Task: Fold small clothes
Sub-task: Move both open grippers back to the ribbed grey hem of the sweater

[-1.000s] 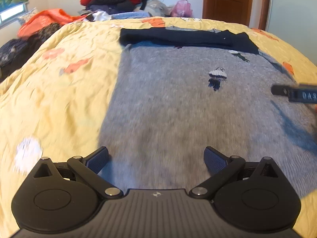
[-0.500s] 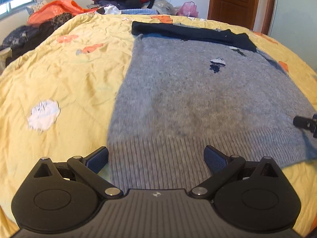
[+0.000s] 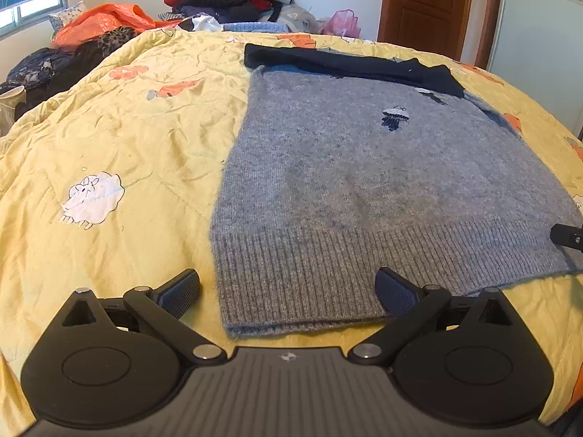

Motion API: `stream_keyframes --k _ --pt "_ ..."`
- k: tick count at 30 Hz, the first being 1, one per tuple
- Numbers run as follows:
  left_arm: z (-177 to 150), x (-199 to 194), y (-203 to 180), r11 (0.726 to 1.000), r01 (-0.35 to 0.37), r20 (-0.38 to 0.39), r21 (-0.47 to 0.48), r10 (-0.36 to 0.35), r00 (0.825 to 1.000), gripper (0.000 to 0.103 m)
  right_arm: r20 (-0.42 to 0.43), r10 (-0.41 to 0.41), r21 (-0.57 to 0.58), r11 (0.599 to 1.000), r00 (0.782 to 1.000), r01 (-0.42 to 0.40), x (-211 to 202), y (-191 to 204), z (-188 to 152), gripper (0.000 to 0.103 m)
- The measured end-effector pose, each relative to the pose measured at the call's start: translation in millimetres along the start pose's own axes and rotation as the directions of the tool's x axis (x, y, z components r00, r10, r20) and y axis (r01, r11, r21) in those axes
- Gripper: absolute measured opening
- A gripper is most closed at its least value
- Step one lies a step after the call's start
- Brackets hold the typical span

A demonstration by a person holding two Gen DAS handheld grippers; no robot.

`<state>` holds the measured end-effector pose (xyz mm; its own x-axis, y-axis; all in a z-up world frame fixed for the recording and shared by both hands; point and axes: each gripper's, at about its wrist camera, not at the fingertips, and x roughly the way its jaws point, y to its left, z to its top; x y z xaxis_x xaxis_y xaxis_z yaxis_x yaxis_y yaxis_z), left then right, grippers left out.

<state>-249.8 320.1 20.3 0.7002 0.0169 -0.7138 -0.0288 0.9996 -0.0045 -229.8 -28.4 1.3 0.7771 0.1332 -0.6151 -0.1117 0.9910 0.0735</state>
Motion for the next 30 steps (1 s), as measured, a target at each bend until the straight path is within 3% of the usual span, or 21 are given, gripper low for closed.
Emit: stream_keyframes --k 10,18,30 --pt "-1.3 -5.0 12.5 0.998 -0.014 -0.004 -0.054 0.013 1.000 0.103 0.001 -0.029 0.066 0.997 1.000 0.028 -10.5 -30.1 -5.8 0.103" --pt "-3.4 -3.9 29.8 0.996 -0.031 -0.013 -0.083 0.030 0.999 0.103 -0.010 -0.027 0.049 0.998 1.000 0.028 -6.6 -27.5 -8.3 0.103" --pt "9.8 8.8 20.5 0.997 -0.011 -0.024 -0.073 0.010 1.000 0.103 -0.012 -0.026 0.023 0.999 1.000 0.026 -0.3 -27.6 -7.9 0.103"
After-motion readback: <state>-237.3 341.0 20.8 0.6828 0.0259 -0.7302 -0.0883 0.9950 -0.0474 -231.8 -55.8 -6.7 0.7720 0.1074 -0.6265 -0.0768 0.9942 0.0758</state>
